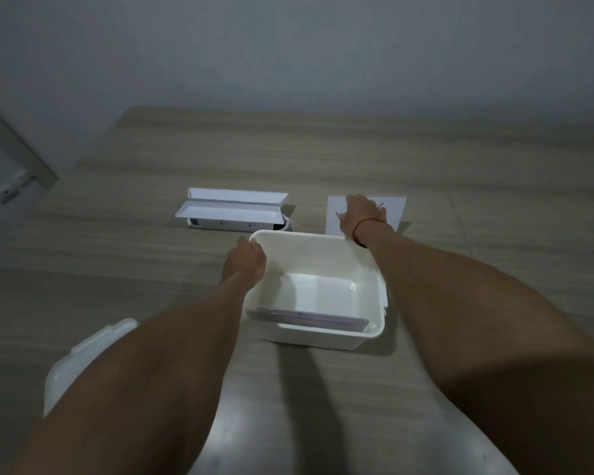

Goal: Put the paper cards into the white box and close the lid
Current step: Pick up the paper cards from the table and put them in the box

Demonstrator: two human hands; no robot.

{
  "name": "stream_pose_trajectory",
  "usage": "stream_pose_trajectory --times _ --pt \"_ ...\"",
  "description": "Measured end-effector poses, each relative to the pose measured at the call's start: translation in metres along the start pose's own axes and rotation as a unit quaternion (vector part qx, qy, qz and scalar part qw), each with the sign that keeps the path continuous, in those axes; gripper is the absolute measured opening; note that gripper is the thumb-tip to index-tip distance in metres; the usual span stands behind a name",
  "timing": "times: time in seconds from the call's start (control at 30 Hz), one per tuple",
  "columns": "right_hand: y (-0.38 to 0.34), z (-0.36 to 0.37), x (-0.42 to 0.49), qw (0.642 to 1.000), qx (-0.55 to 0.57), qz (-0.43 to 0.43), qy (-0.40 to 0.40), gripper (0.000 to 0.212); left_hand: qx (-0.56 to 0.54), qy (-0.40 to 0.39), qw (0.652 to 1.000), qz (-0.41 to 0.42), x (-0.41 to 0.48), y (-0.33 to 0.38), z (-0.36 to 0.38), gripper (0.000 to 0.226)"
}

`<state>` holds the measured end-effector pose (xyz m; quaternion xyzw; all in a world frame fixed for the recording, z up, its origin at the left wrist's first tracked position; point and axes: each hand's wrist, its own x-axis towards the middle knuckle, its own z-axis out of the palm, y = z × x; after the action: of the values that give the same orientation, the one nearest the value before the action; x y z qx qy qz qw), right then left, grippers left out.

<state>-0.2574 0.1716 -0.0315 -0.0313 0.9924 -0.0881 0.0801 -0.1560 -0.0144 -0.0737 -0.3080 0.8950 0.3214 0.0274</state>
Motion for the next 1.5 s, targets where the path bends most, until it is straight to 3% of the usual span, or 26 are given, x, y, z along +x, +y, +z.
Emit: stream_pose_trajectory --times 0.2,0.4,0.6,0.8,1.07,1.23,1.5 --pt "0.013 0.01 0.045 0.999 -0.028 -0.019 0.005 0.061 0.025 0.025 0.999 -0.004 0.021 0.023 0.012 0.047" --pt "0.012 0.011 0.062 0.997 -0.073 -0.022 -0.003 0.036 0.038 0.038 0.999 0.008 0.03 0.029 0.018 0.05" --pt "0.012 0.012 0.06 0.998 -0.021 -0.066 -0.006 0.034 0.048 0.036 0.998 0.004 0.028 0.03 0.018 0.049" --pt "0.001 -0.011 0.042 0.99 -0.004 -0.118 0.081 0.034 0.019 0.01 1.0 -0.014 0.022 0.025 0.014 0.052" --pt "-0.031 -0.085 0.009 0.97 0.053 -0.124 0.201 0.039 0.006 -0.05 0.999 -0.016 0.001 0.02 0.0 0.039" --pt "-0.038 -0.084 -0.015 0.971 0.126 -0.155 0.128 0.035 0.019 -0.075 0.997 0.009 -0.01 0.011 -0.008 0.038" --pt "-0.033 -0.037 -0.05 0.981 0.151 -0.117 0.007 0.033 -0.021 -0.063 0.997 0.033 -0.02 -0.003 -0.009 0.038"
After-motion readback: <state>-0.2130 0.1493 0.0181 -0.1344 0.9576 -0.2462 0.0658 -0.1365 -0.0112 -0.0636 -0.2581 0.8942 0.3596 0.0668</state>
